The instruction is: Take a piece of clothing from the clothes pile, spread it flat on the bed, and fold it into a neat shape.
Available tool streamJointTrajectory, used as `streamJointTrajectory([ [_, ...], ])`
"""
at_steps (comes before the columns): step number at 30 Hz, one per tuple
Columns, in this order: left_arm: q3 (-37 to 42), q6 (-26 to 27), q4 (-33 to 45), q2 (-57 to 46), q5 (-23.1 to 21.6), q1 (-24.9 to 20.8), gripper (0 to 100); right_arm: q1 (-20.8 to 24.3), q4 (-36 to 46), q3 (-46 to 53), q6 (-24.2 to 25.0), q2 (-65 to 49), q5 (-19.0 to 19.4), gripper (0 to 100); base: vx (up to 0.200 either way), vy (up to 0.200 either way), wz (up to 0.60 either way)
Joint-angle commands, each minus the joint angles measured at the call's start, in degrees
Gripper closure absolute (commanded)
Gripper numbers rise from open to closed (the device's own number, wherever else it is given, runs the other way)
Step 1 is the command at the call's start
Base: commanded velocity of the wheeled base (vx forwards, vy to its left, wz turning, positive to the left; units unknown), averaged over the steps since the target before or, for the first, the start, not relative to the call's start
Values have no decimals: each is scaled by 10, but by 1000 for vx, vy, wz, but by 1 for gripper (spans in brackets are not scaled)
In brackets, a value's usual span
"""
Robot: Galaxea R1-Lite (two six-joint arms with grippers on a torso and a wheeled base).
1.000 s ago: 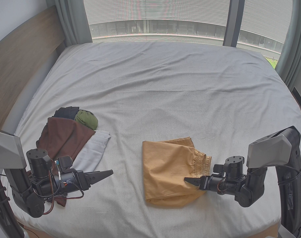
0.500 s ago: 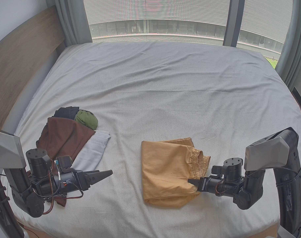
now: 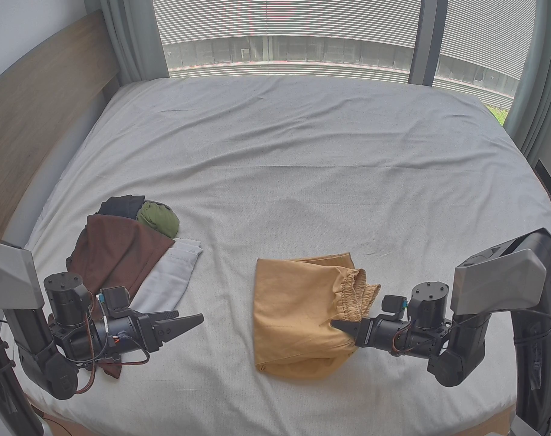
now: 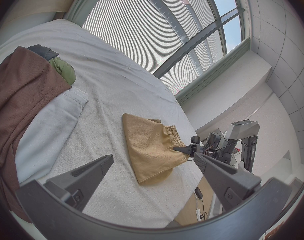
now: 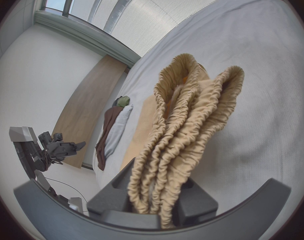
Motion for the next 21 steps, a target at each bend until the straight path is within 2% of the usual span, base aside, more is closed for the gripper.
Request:
streamJointTrajectory([
  [1,0,-1,0,-4,0,0,0,7,-1,0,4,-46,3,100,0,0,0],
  [12,0,-3,0,-4,-1,0,0,14,1,-5,4,-101,17,100,0,0,0],
  [21,0,-3,-1,-3,-1,0,0,19,1,-48,7,-107,44,100,0,0,0],
])
